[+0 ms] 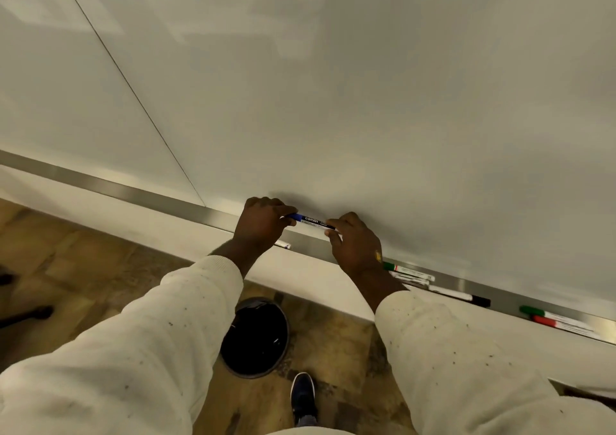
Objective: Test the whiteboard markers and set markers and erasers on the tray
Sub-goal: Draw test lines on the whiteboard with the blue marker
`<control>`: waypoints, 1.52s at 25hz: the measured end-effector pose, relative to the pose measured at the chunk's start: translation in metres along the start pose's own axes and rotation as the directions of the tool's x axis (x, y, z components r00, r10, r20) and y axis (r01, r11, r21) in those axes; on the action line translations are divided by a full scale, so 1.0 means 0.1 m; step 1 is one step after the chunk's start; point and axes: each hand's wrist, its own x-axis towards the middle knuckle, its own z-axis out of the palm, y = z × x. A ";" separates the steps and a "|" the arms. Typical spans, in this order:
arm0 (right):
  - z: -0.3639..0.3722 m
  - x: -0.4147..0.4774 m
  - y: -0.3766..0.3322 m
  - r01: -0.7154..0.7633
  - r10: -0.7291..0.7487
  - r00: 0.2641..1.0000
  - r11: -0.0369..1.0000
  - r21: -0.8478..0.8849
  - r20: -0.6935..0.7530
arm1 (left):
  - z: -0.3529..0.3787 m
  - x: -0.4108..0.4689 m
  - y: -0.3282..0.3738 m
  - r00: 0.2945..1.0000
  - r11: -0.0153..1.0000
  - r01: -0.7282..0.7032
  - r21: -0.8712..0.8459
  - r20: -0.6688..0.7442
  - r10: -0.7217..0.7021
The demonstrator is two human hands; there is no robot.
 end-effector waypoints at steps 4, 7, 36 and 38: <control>0.42 0.08 -0.10 -0.053 0.052 0.995 0.999 0.009 0.087 | 0.25 -0.06 -0.32 0.988 0.994 0.110 -0.002 0.108 -0.109; 0.73 0.16 -0.17 -0.098 0.092 0.984 0.995 0.029 0.154 | 0.44 -0.09 -0.58 0.974 0.983 0.185 -0.019 0.140 -0.181; 1.14 0.22 -0.05 -0.540 0.515 0.839 0.827 0.156 0.177 | 0.82 0.04 -0.57 0.753 0.811 0.577 -0.099 0.448 -0.481; 1.04 0.16 0.06 -0.571 0.551 0.820 0.806 0.156 0.151 | 0.85 0.05 -0.43 0.768 0.827 0.551 -0.111 0.455 -0.451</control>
